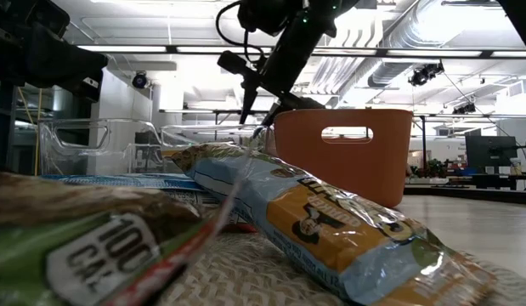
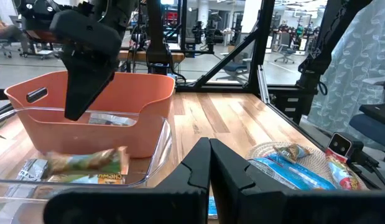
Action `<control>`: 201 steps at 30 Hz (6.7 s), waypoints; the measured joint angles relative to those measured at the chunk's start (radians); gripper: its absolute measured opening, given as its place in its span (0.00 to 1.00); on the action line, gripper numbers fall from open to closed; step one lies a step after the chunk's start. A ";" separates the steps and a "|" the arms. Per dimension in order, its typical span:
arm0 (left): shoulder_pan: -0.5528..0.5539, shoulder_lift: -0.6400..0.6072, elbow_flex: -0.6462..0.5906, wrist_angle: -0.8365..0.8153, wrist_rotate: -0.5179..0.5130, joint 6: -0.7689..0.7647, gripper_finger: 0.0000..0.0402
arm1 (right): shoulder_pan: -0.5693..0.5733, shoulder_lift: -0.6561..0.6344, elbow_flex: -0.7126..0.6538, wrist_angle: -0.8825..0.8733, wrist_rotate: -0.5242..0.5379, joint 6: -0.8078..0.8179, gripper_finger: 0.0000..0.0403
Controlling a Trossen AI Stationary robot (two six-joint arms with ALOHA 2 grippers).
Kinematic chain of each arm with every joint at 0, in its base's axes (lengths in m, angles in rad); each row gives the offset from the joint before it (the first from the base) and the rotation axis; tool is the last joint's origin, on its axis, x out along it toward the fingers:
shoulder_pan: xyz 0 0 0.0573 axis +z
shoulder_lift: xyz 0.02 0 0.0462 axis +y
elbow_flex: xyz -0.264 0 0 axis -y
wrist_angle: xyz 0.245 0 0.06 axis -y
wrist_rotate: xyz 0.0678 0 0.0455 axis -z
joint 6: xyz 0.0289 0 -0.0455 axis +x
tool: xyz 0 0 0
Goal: Pick and place Granola Bars by type
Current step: Put the top yellow granola bar into the right transparent bin
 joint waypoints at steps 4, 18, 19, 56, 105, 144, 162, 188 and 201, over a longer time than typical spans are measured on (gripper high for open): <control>0.000 0.000 0.000 0.000 0.000 0.000 0.00 | 0.000 -0.002 0.000 0.011 -0.004 -0.080 0.32; 0.000 0.000 0.000 0.000 0.000 0.000 0.00 | 0.095 -0.109 0.027 0.244 -0.108 -0.833 0.32; 0.000 0.000 0.000 0.000 0.000 0.000 0.00 | 0.105 -0.116 0.027 0.244 -0.132 -0.902 0.32; 0.000 0.000 0.000 0.000 0.000 0.000 0.00 | 0.379 -0.005 0.031 -0.182 -0.253 -2.080 0.32; 0.000 0.000 0.000 0.000 0.000 0.000 0.00 | 0.307 0.352 0.360 -0.302 -0.273 -2.126 0.51; 0.000 0.000 0.000 0.000 0.000 0.000 0.00 | 0.301 0.410 0.360 -0.348 -0.352 -2.037 0.23; 0.000 0.000 0.000 0.000 0.000 0.000 0.00 | 0.300 0.314 0.416 -0.432 -0.463 -1.832 0.19; 0.000 0.000 0.000 0.000 0.000 0.000 0.00 | 0.330 0.301 0.734 0.491 -0.902 -1.140 0.18; 0.000 0.000 0.000 0.000 0.000 0.000 0.00 | 0.334 0.302 0.733 0.687 -0.444 -1.206 0.18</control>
